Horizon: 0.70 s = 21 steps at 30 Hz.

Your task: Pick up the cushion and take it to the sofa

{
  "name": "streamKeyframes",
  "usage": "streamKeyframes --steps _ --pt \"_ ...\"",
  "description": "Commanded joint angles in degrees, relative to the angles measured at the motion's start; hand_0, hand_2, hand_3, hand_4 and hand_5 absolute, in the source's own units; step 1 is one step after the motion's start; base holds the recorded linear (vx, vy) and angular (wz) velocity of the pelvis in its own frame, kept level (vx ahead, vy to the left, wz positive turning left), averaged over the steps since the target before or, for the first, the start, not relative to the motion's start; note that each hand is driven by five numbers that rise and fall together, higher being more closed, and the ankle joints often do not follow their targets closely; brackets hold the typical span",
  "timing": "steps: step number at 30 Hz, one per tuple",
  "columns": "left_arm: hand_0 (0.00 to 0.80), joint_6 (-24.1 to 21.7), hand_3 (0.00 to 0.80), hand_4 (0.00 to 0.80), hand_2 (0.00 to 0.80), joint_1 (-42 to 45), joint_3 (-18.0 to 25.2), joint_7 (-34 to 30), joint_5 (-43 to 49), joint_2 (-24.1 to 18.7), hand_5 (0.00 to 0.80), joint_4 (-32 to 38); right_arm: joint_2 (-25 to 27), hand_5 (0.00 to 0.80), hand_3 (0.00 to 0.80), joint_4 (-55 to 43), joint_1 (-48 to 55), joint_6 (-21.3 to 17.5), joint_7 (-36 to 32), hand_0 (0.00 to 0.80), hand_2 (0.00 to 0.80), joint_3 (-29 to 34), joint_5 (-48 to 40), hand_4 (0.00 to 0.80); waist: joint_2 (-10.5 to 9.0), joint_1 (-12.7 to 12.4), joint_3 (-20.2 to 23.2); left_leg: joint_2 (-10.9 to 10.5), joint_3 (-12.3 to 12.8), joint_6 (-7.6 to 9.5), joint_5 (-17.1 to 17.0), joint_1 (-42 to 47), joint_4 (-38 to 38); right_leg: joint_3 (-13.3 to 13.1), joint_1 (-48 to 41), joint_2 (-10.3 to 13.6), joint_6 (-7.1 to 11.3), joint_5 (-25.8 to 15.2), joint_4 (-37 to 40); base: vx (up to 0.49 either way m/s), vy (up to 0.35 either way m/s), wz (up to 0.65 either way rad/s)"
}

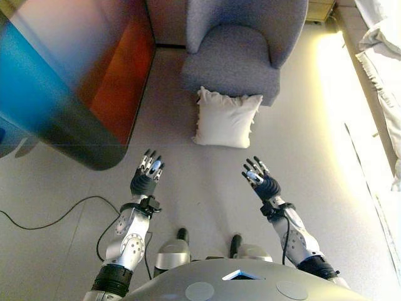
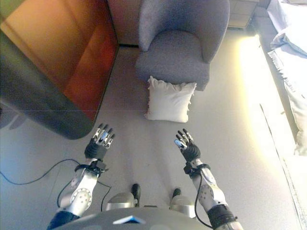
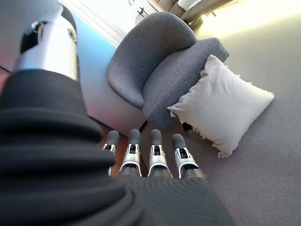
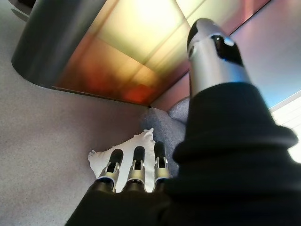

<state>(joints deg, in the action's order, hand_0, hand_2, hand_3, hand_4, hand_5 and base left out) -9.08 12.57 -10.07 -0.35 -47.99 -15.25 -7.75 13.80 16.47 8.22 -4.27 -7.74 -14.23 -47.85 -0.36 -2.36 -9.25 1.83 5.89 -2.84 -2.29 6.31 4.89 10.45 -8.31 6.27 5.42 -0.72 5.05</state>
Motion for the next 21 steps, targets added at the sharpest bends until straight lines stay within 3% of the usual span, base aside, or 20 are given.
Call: streamKeyframes --steps 1,21 --pt "0.0 -2.0 0.0 0.0 0.0 -1.8 -0.5 -1.2 2.6 -1.2 0.0 3.8 -0.8 0.0 0.0 -4.6 -1.6 -2.1 -0.6 0.0 0.0 -0.2 0.3 0.0 0.19 0.7 0.5 -1.2 0.9 0.78 3.2 -1.3 -0.9 2.2 2.6 -1.3 0.86 0.9 -1.8 0.0 0.0 0.0" --pt "0.0 -2.2 0.0 0.0 0.0 1.5 1.5 -2.7 2.5 -1.9 0.0 4.8 -0.9 0.0 0.0 -6.1 1.2 -1.3 -1.2 0.0 0.0 -0.1 0.9 0.0 -0.3 1.2 0.4 -1.6 2.3 1.69 4.0 -1.0 -0.9 0.7 3.2 -0.7 1.58 0.9 -2.3 0.008 0.013 -0.01"
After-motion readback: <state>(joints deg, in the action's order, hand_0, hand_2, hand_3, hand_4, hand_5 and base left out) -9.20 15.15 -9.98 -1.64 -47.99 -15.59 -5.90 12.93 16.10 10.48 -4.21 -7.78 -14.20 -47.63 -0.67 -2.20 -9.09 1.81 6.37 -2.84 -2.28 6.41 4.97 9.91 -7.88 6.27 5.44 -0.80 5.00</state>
